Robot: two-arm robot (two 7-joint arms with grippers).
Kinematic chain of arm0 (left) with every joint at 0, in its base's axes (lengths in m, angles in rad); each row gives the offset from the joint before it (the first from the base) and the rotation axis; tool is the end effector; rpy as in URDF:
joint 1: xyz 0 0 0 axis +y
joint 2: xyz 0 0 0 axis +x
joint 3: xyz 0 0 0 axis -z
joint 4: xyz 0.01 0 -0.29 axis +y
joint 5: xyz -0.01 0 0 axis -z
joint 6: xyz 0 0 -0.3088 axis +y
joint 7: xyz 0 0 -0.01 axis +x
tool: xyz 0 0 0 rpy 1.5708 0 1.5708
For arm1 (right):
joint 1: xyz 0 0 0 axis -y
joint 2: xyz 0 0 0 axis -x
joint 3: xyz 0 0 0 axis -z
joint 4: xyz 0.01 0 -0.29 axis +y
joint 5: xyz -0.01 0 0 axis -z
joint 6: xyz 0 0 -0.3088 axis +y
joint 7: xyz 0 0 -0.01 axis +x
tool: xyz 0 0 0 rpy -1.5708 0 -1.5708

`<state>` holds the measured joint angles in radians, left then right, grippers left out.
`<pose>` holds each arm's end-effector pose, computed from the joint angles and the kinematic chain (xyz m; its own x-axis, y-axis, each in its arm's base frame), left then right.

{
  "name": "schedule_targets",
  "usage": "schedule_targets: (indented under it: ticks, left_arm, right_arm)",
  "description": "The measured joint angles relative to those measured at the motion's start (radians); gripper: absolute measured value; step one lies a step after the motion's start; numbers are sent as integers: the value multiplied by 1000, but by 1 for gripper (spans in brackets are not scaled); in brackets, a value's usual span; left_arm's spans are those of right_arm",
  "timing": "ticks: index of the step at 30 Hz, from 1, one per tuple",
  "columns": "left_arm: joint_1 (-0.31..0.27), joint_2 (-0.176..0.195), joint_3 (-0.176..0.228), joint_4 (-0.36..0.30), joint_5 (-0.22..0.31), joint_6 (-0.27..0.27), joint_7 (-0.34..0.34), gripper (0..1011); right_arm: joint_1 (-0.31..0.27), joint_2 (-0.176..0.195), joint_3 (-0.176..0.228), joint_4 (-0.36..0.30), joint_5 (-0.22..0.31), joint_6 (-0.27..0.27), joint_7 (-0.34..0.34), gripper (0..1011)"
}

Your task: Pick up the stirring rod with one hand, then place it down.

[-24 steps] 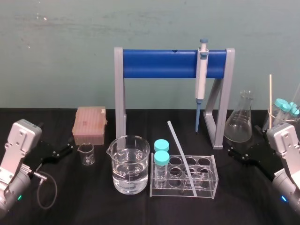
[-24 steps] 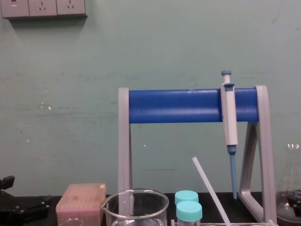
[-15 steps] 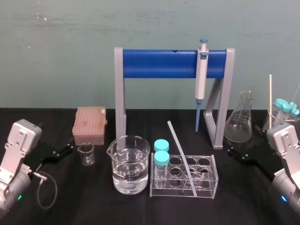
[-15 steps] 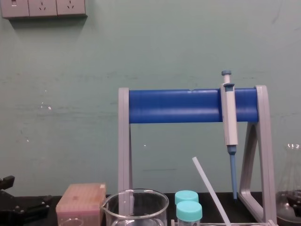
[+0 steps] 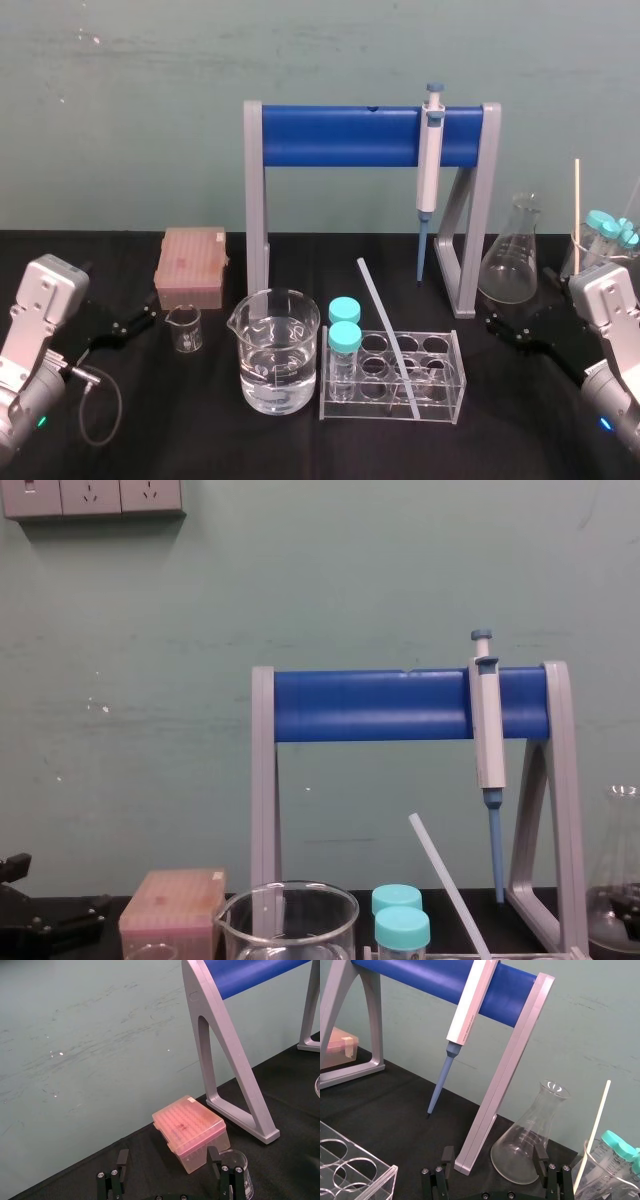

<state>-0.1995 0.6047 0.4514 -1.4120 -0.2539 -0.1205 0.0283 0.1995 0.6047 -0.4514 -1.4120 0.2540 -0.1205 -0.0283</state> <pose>0.3581 0.0827 -0.3023 0.2923 0.8803 0.3737 -0.9553 0.2873 0.0703 0.3581 -0.0827 -0.3023 0.2923 -0.8803 0.3737 0.9553 0.2873 -0.0703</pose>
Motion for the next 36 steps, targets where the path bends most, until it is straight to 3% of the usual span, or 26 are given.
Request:
schedule_targets:
  ticks: [32, 36]
  left_arm:
    - [0, 0, 0, 0, 0, 0, 0, 1000]
    - [0, 0, 0, 0, 0, 0, 0, 1000]
  right_arm:
    - [-1, -1, 2, 0, 0, 1, 1, 1003]
    - [-10, -3, 30, -18, 44, 19, 47, 1003]
